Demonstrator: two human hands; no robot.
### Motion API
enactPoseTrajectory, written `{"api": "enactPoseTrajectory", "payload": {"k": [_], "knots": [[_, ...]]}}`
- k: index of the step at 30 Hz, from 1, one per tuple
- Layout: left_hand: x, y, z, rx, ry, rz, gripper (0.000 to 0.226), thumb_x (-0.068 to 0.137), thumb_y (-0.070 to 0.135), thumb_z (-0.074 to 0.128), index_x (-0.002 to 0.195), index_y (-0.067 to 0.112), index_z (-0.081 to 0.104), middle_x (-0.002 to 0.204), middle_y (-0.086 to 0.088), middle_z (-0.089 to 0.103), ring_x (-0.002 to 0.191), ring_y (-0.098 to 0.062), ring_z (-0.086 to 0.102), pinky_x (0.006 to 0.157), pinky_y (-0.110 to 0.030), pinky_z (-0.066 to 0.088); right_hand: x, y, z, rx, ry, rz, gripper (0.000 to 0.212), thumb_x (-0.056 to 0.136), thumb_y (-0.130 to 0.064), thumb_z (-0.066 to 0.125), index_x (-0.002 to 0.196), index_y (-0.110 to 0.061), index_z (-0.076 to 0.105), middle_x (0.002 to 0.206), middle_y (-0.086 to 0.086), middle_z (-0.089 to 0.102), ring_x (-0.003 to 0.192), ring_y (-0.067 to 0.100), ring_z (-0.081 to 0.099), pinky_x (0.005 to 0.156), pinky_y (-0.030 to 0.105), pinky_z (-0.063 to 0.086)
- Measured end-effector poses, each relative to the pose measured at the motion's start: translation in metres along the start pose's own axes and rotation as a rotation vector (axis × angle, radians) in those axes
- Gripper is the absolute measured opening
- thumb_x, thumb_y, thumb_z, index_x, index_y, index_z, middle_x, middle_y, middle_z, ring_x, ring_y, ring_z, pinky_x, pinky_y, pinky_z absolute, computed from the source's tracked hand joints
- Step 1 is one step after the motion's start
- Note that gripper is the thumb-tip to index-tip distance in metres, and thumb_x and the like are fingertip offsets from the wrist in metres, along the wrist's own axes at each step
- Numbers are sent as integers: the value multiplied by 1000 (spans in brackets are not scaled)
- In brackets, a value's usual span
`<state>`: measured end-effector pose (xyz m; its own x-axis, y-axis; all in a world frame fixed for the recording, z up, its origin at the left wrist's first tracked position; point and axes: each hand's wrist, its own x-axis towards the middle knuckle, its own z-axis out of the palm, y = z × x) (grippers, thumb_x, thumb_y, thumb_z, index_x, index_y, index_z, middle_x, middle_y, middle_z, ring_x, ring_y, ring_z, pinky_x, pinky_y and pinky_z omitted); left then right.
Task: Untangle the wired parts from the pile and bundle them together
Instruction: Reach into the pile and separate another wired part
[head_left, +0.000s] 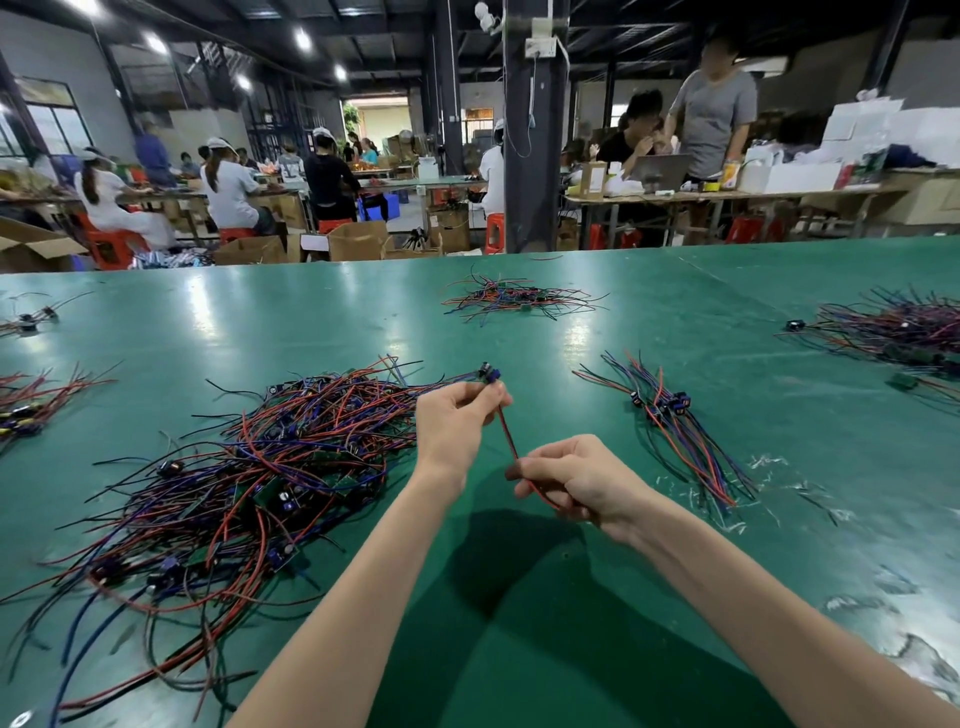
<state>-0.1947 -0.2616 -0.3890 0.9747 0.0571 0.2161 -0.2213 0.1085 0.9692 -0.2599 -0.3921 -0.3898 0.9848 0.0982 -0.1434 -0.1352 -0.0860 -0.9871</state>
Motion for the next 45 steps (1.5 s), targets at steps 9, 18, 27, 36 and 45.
{"api": "enactPoseTrajectory", "payload": {"k": [9, 18, 27, 36, 45], "knots": [[13, -1, -17, -11, 129, -3, 28, 83, 9, 70, 56, 17, 73, 67, -4, 70, 69, -15, 58, 73, -28, 49, -4, 2, 13, -200, -145, -274, 12, 94, -2, 54, 97, -2, 65, 59, -2, 63, 31, 2, 33, 35, 10, 26], [5, 7, -11, -116, 27, -112, 31, 87, 12, 66, 56, 16, 72, 67, 0, 72, 71, -15, 63, 70, -24, 50, -5, -3, -4, -268, -335, -167, 23, 94, -21, 57, 96, 1, 66, 63, -1, 68, 33, 4, 30, 32, 16, 21], [-17, -5, 20, -133, -260, -310, 15, 87, 11, 66, 75, 4, 69, 60, 0, 67, 53, -8, 59, 58, -18, 53, 6, -7, -19, 1, -44, -110, 31, 98, -17, 48, 74, -3, 61, 46, -2, 60, 25, 1, 25, 31, 11, 15], [-13, -14, 16, -231, -211, -424, 12, 92, 15, 60, 90, 4, 63, 92, -9, 64, 72, -18, 61, 66, -23, 56, 42, -25, -78, 14, 351, -264, 24, 99, -17, 48, 82, -7, 63, 69, 9, 62, 28, 3, 28, 31, 12, 18], [-10, -19, 15, -209, -214, -404, 15, 95, 11, 53, 91, 3, 65, 93, -12, 67, 74, -20, 62, 67, -23, 56, 39, 1, -134, -74, 508, 172, 19, 93, -4, 56, 80, 8, 63, 57, 8, 42, 25, 2, 21, 30, 9, 13]]}}
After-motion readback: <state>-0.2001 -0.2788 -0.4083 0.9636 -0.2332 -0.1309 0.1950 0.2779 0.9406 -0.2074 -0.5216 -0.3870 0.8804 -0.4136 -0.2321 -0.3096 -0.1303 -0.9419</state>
